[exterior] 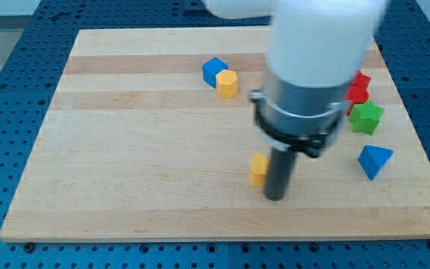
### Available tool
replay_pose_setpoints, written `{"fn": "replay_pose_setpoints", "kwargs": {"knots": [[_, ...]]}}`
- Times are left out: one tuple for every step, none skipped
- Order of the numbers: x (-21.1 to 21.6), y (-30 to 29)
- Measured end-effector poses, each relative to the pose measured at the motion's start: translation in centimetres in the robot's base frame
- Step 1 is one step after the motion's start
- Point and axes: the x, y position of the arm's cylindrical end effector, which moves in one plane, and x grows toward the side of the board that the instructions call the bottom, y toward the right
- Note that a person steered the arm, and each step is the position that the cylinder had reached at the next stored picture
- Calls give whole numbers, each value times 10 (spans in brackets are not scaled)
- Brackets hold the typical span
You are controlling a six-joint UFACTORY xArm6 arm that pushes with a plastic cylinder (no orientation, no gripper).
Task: Move the blue triangle a bit up
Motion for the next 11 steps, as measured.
{"fn": "replay_pose_setpoints", "kwargs": {"knots": [[0, -19], [1, 17], [2, 88], [2, 145], [2, 188], [-5, 194], [-12, 186], [-23, 174], [-30, 179], [-39, 209], [-52, 223]]}}
